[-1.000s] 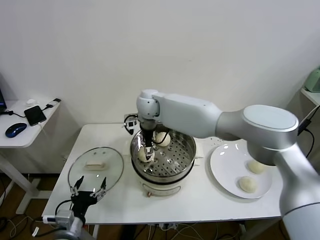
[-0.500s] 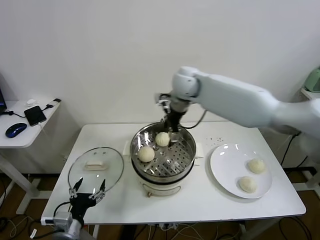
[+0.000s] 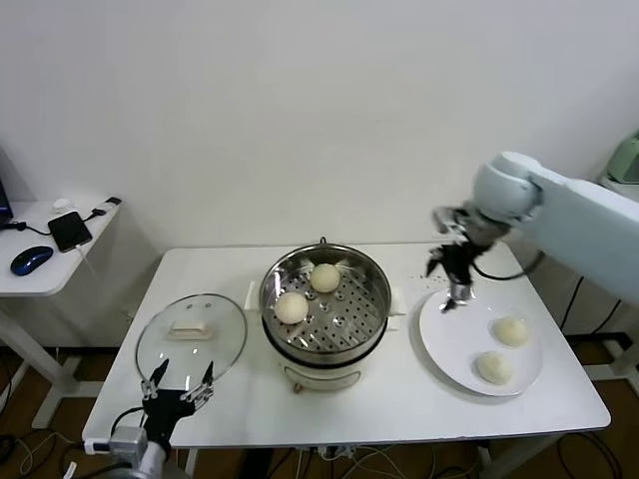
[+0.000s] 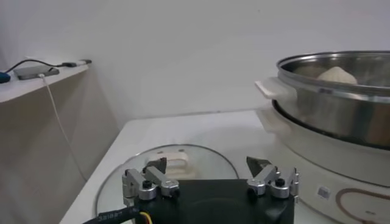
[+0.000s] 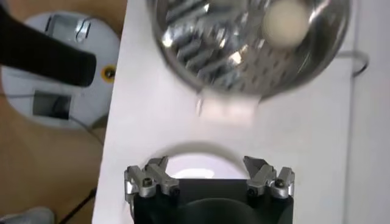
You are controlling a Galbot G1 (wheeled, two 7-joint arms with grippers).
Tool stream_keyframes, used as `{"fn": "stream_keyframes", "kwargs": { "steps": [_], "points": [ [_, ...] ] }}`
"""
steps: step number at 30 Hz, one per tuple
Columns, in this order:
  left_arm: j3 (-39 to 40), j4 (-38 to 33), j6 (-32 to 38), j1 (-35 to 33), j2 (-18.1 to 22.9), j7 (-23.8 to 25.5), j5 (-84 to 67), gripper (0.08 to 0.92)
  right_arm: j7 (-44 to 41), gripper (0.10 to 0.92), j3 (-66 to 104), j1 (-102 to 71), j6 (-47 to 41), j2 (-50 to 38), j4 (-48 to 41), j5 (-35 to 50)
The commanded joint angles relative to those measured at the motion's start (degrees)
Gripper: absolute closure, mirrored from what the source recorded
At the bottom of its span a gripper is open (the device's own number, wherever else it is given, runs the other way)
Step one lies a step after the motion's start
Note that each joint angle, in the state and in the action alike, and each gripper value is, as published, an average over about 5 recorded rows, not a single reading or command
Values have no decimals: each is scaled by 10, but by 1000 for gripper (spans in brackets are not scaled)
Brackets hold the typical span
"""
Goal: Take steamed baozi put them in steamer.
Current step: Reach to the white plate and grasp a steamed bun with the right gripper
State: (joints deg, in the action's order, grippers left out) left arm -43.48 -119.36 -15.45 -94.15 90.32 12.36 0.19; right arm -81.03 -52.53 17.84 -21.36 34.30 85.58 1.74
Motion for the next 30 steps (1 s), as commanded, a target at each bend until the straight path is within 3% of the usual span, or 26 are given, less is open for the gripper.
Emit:
{"fn": "stream_keyframes", "kwargs": {
  "steps": [1, 20, 26, 30],
  "points": [
    [0, 4, 0, -3, 2, 0, -3, 177, -22, 203, 155, -211, 82, -59, -8, -138],
    [-1, 19, -7, 4, -1, 6, -4, 177, -7, 203, 258, -340, 104, 4, -91, -216],
    [0, 23, -6, 4, -2, 5, -3, 177, 23, 203, 278, -345, 165, 30, -135, -248],
    [-1, 21, -6, 3, -1, 6, -5, 177, 18, 203, 283, -348, 162, 34, -142, -256]
  ]
}}
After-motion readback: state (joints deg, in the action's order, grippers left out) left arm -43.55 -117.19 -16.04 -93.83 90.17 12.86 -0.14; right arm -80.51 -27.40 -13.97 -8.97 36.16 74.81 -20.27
